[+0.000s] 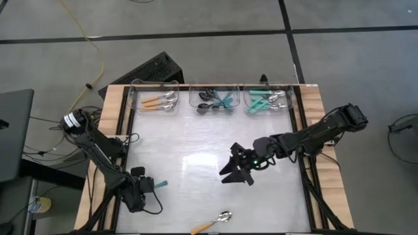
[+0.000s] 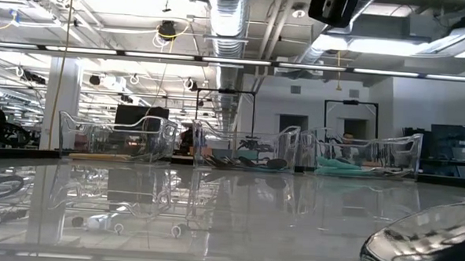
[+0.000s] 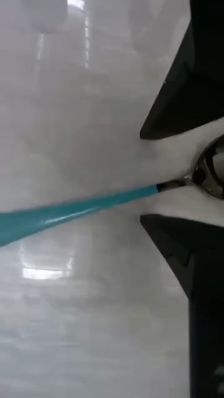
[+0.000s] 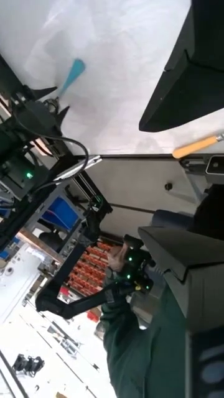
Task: Sort silverware by color (type)
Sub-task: Put the blue spoon into the middle transparent bin
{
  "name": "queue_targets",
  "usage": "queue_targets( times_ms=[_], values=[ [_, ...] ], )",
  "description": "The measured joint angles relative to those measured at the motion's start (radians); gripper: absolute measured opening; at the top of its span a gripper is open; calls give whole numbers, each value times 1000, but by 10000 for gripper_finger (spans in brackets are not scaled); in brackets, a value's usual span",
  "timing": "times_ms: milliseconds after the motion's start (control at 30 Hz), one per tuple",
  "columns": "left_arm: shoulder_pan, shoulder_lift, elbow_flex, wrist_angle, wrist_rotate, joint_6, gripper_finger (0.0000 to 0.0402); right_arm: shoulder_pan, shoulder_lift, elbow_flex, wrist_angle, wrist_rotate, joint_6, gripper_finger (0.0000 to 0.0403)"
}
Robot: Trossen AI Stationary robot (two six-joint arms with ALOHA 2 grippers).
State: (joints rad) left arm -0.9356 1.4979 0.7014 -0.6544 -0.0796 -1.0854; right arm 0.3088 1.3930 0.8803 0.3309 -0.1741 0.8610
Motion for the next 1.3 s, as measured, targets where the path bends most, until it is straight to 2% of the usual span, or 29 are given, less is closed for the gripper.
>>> queue_targets(
  times_ms=[100, 233, 300, 400, 467, 667, 800, 900, 1067, 1167, 1300],
  values=[
    [1, -3, -7, -14, -1, 7, 148, 0, 0, 0, 0, 0, 4, 285],
    [11, -3, -7, -40, 1, 41, 35, 11, 0, 0, -2, 0, 6, 285],
    [31, -7, 4, -52, -3, 57, 13, 23, 0, 0, -2, 0, 6, 285],
    [107, -29, 58, -99, -51, 163, 5, 45, 0, 0, -1, 0, 6, 285],
    [198, -66, 145, -118, -97, 277, 3, 60, 0, 0, 1, 4, 5, 285],
    [526, -68, 449, -138, -229, 724, 1, 84, 0, 0, 6, 21, 3, 285],
    [784, -14, 652, -146, -280, 1070, 1, 81, 0, 0, 6, 31, -18, 285],
    [1000, 62, 796, -130, -252, 1264, 1, 74, 0, 0, 7, 37, -24, 285],
    [1273, 249, 972, -141, -123, 1442, 0, 63, 0, 0, 9, 37, -47, 285],
    [1361, 362, 1039, -140, -74, 1510, 0, 47, 0, 0, 9, 37, -55, 285],
    [1421, 487, 1083, -123, -17, 1551, 0, 27, 0, 0, 16, 37, -57, 285]
  ],
)
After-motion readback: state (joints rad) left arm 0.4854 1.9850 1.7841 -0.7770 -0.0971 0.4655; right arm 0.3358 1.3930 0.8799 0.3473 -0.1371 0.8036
